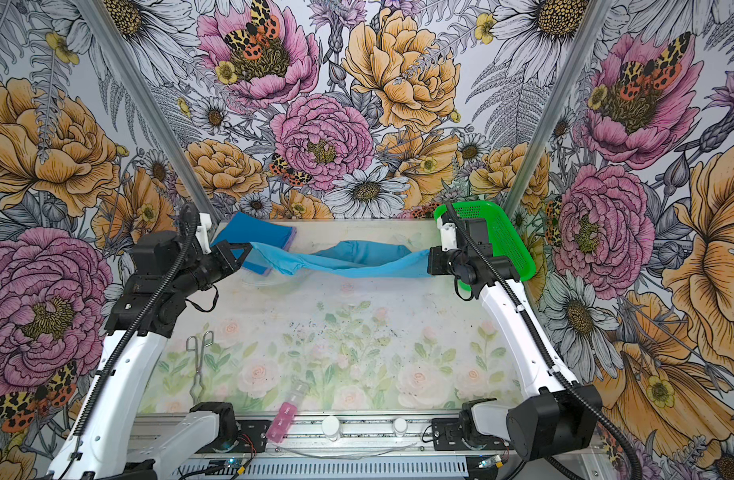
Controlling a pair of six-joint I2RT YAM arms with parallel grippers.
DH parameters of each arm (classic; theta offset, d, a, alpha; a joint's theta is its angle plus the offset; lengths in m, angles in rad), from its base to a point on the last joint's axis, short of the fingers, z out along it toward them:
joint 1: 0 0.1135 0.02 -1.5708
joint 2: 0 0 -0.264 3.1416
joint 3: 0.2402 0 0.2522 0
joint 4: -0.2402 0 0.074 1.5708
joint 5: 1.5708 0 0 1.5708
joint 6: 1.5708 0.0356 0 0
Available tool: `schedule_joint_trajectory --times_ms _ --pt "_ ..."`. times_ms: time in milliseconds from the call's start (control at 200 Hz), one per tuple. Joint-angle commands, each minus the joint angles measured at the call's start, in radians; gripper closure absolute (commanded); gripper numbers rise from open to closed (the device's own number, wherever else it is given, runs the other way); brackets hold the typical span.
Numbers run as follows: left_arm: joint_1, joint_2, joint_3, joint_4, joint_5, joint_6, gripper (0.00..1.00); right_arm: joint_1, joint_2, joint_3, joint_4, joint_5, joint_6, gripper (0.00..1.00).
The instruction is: Fold and stack the t-shirts
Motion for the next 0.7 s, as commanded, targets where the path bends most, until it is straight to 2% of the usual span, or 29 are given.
schedule_joint_trajectory --times_ms 0,160,365,695 --pt "0.065 0.0 0.044 -0.007 0.101 0.038 1.0 -0.004 -0.048 0.018 -0.052 -0.066 -0.031 1.0" --pt "0.099 -0.014 -0.028 -0.008 0.147 0.036 1.0 -0.001 -0.087 -0.07 -0.053 -0.12 -0.017 1.0" --pt "0.103 -0.041 -0.141 -0.004 0.132 0.037 1.0 0.013 -0.071 -0.177 -0.035 -0.168 0.011 1.0" --pt "0.097 -0.056 -0.402 0.105 -0.003 -0.038 1.0 0.077 0.11 -0.39 0.139 -0.21 0.092 1.0"
